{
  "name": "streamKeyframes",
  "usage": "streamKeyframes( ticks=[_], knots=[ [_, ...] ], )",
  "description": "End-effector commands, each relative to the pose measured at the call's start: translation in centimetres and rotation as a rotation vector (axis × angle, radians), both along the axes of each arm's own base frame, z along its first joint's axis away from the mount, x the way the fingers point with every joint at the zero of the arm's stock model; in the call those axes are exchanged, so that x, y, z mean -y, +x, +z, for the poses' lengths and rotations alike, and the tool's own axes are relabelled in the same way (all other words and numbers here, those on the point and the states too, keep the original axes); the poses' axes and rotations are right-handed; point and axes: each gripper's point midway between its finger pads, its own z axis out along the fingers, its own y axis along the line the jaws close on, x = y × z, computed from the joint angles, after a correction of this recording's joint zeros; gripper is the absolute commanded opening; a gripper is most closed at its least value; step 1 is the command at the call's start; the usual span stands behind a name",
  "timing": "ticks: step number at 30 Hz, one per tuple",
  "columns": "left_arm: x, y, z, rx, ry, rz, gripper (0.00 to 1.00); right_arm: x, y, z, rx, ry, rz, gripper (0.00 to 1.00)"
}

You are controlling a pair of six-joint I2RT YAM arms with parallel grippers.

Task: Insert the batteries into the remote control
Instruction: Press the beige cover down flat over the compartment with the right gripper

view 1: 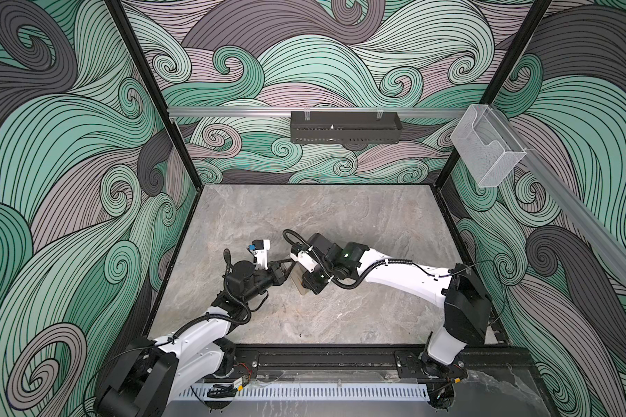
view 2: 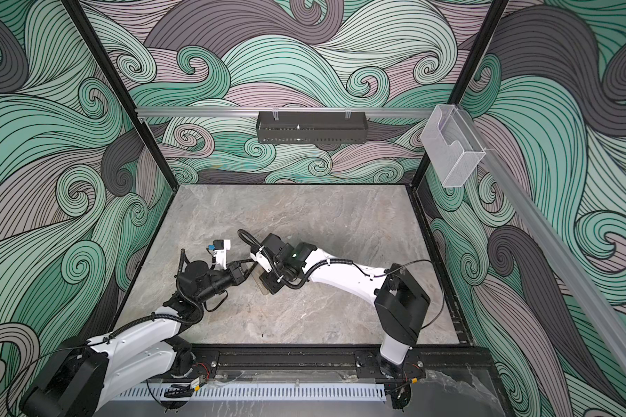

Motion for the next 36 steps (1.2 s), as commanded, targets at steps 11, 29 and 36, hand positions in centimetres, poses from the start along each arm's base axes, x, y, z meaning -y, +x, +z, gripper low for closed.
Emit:
streamKeyframes(
  ticks=[11, 29, 36],
  knots=[
    [1.68, -0.73, 3.06, 0.08, -0.066, -0.086, 0.0, -0.84, 0.51, 1.17, 0.041, 0.059, -0.006, 0.26],
    [1.68, -0.61, 2.82, 0.072, -0.06, -0.08, 0.0, -0.75, 0.53, 1.72, 0.055, 0.076, -0.01, 0.37],
    [1.61, -0.58, 2.77, 0.07, -0.059, -0.075, 0.0, -0.66, 0.48, 1.84, 0.056, 0.078, -0.013, 0.4]
  ],
)
